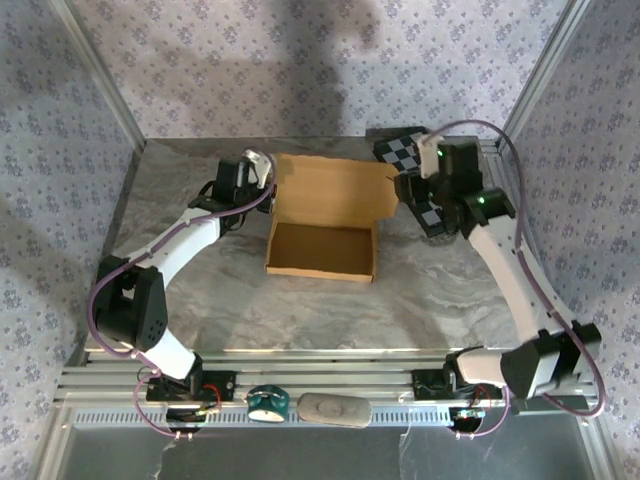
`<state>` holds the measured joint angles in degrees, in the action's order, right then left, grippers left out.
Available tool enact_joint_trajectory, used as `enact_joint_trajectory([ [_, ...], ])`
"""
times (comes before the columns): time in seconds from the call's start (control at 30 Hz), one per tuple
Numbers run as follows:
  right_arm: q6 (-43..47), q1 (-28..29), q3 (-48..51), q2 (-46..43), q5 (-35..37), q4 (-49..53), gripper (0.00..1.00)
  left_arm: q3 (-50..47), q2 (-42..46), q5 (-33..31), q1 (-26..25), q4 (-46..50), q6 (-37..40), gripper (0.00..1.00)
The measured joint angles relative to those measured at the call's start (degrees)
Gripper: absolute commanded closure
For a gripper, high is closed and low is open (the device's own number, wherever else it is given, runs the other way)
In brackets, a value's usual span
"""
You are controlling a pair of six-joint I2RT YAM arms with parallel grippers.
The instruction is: Fold the paper box
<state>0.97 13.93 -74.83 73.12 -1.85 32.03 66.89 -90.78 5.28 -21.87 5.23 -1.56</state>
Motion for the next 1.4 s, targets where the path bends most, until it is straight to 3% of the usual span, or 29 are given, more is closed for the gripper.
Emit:
enact_joint_trajectory([
  [0.2,-0.6,-5.3,12.6,-0.3,-9.9,-9.3,0.31,0.0,0.0,0.0,0.0,0.0,0.5,1.0],
  [0.47,2.8,-12.8,17.2,6.6,-21.0,-24.1,0.3,0.0,0.0,0.0,0.1,0.0,0.6,1.0],
  [0.67,5.8,-10.8,11.8,14.2,-27.2,-25.4,0.36,0.0,-0.1,0.0,0.1,0.1,0.6,1.0],
  [0.97,7.5,-8.5,10.7,17.0,-30.8,-24.8,0.41,1.2,-1.3,0.3,0.6,0.5,0.6,1.0],
  [1.13,7.7,-6.6,7.0,21.0,-29.9,-23.7,0.53,1.4,-1.6,0.0,0.9,0.7,0.4,1.0],
  [1.27,7.3,-5.7,6.9,21.2,-28.8,-23.8,0.78,1.5,-1.7,0.0,1.9,0.8,0.4,1.0],
  [1.4,6.2,-4.9,6.8,20.9,-27.3,-23.5,0.96,1.8,-1.7,0.0,2.0,1.0,-0.3,1.0],
])
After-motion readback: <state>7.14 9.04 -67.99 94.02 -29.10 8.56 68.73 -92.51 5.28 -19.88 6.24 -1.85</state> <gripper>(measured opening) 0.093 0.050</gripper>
